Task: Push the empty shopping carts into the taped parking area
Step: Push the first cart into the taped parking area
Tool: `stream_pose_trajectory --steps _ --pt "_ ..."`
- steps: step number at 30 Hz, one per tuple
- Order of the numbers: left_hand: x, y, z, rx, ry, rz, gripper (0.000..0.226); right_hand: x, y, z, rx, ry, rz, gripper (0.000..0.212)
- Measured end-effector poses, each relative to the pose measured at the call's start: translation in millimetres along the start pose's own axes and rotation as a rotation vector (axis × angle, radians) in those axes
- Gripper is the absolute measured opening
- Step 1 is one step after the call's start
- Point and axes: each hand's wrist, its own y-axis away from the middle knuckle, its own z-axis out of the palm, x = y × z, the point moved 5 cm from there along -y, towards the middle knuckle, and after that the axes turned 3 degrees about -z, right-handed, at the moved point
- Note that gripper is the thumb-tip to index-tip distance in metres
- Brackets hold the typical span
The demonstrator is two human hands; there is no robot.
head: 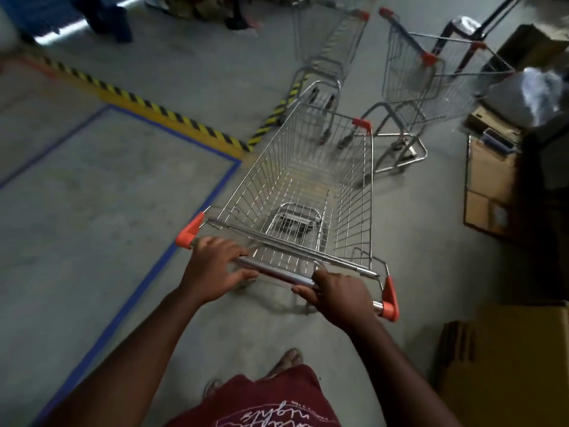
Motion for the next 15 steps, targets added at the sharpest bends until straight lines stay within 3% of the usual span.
stream_pose_trajectory --steps 3,6,10,15 --pt "-27 40 -15 0.02 -0.001 -0.072 0.053 -31 -4 -4 0.04 -0.029 -0.052 0.076" --pt "-48 74 -28 0.03 0.02 -0.122 0.048 -54 -6 -13 0.145 -0.145 -0.178 0.056" --pt "-68 111 -43 0.081 0.008 -0.21 0.048 -88 -23 -19 0.116 -0.284 -0.343 0.048" --pt "-92 124 -54 0.139 -0.038 -0.322 0.049 -88 -59 -14 0.181 -0.121 -0.25 0.051"
